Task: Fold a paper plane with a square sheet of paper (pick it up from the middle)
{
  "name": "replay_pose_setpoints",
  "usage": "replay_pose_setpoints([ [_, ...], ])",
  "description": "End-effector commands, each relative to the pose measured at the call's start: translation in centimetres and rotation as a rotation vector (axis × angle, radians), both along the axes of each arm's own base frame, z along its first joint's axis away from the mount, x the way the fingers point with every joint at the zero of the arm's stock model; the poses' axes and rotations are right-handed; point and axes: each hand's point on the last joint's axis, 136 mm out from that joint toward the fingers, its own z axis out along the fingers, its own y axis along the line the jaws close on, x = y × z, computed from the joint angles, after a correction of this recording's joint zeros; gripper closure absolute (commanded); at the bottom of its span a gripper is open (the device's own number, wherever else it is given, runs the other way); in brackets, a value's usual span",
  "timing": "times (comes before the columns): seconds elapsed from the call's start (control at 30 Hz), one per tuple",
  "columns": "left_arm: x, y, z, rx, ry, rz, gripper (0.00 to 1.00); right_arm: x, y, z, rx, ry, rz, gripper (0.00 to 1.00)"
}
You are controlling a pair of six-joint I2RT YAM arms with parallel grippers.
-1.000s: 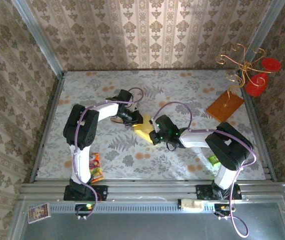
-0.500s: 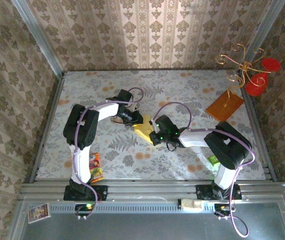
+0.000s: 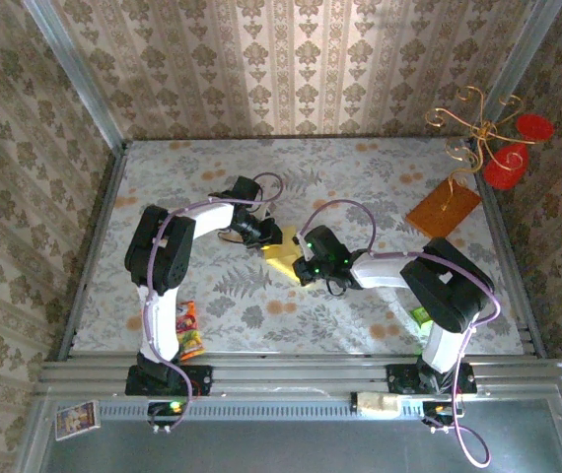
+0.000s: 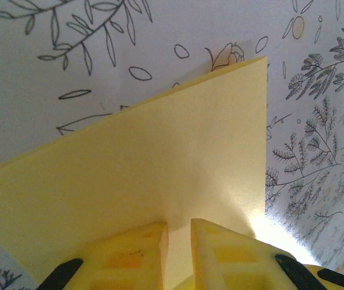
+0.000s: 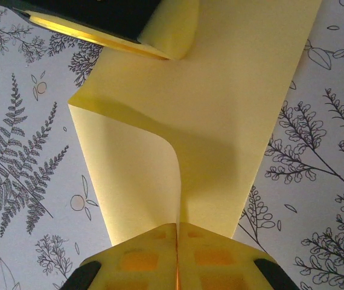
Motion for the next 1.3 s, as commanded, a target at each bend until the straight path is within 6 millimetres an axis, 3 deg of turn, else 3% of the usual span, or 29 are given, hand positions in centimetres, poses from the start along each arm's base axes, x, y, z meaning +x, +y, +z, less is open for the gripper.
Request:
replay_pose_setpoints([
  [0.0, -1.3, 0.4, -1.6, 0.047, 0.058, -0.023, 0.81, 0.2, -0.1, -0.4, -0.01, 0.023, -0.008, 0.91],
  [0.93, -1.3, 0.4, -1.6, 0.048, 0.058, -0.019, 0.81, 0.1, -0.4, -1.0, -0.038, 0.042, -0.014, 0.91],
  [1.07, -0.4, 0.6, 0.1, 0.039, 0.027, 0.011, 0.81, -0.4, -0.6, -1.5, -0.042, 0.076, -0.02, 0.91],
  [1.2, 1.2, 0.9, 3.7, -0.003, -0.051, 0.085, 0.77, -0.7, -0.7, -1.8, -0.038, 0.11, -0.04, 0.91],
  [1.27, 2.7, 2.5, 5.4, -0.022, -0.084, 0.159, 0.74, -0.7, -0.7, -1.9, -0.037, 0.124, -0.054, 0.91],
])
